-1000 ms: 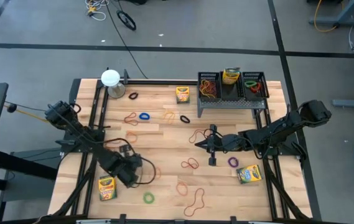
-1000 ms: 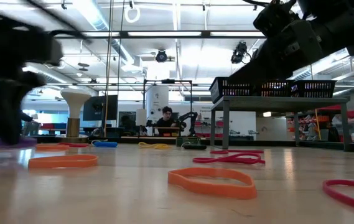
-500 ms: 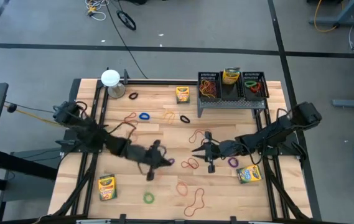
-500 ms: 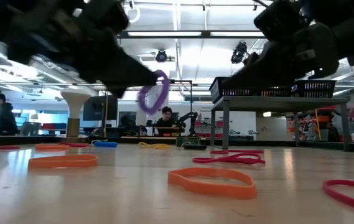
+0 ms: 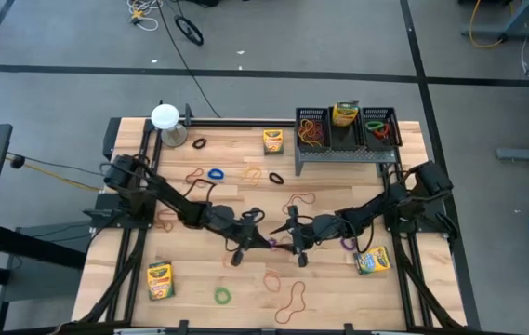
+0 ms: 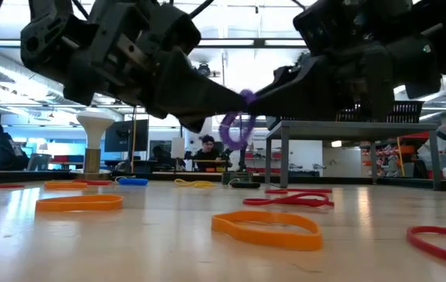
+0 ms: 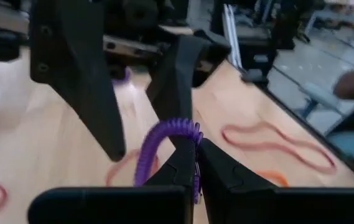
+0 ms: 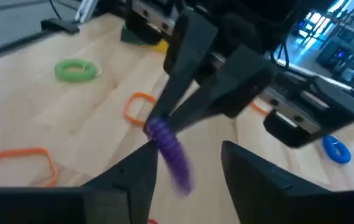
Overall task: Pick & Place Office Desk Supplies
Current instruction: Put the purple spring keychain into the right black bin on the shelf
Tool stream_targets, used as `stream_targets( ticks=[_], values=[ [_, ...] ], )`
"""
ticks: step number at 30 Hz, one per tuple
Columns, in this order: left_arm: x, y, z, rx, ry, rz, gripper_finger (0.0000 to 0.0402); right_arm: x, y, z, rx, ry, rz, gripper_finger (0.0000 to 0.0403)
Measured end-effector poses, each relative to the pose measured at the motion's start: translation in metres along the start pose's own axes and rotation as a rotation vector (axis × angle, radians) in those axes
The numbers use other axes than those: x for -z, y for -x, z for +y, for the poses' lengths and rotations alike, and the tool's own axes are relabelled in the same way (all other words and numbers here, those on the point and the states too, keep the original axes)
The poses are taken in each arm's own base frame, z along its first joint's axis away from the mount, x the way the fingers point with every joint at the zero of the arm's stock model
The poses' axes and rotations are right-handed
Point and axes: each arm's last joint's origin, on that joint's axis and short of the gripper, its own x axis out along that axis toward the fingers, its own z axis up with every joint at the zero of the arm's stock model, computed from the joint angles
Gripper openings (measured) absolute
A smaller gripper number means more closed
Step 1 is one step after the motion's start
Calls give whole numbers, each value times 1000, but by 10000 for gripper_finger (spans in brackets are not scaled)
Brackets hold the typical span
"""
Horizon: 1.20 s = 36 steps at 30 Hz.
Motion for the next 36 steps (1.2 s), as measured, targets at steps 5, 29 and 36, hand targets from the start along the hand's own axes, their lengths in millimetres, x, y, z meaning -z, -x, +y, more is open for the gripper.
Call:
stream_targets(
  ticks=[5, 29, 36],
  values=[
    [1, -2, 0, -2, -5, -3, 16, 1, 1, 0, 9, 20, 12, 121],
    [-17, 62, 16, -324, -100, 4, 158, -27, 55, -10, 229, 8, 263, 18],
    [1, 106, 45, -461, -15, -238, 119, -65, 143, -46, 551, -123, 383, 13]
  ],
)
